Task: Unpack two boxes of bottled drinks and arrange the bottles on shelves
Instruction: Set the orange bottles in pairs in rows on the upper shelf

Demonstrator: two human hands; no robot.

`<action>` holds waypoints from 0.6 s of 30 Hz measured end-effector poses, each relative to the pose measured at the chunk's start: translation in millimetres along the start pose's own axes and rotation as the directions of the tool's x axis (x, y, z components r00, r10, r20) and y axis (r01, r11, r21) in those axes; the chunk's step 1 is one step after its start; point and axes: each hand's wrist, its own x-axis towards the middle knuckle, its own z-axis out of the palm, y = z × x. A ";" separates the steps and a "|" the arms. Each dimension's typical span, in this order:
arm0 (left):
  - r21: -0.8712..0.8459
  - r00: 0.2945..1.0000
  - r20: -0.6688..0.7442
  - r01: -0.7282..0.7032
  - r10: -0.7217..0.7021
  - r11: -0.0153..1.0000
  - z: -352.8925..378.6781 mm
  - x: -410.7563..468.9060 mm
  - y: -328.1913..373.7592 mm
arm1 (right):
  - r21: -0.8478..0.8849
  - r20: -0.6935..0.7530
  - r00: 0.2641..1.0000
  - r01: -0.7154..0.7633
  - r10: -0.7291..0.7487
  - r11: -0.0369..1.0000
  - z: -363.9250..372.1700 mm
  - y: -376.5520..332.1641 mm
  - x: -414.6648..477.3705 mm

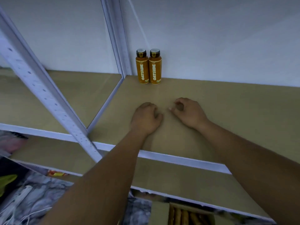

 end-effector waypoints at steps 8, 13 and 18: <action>0.041 0.986 -0.157 -0.056 0.062 0.998 28.2 -98.7 57.6 | 0.063 -0.126 0.992 0.002 0.006 0.998 -42.4 42.3 -134.8; 0.059 0.880 -0.454 -0.125 0.138 0.990 91.7 -172.3 90.0 | -0.057 -0.333 0.927 0.164 -0.173 0.985 -32.0 73.4 -212.5; 0.030 0.931 -0.297 -0.214 0.213 0.976 151.2 -230.0 104.8 | -0.296 -0.262 0.856 0.369 -0.446 0.881 1.6 118.1 -277.8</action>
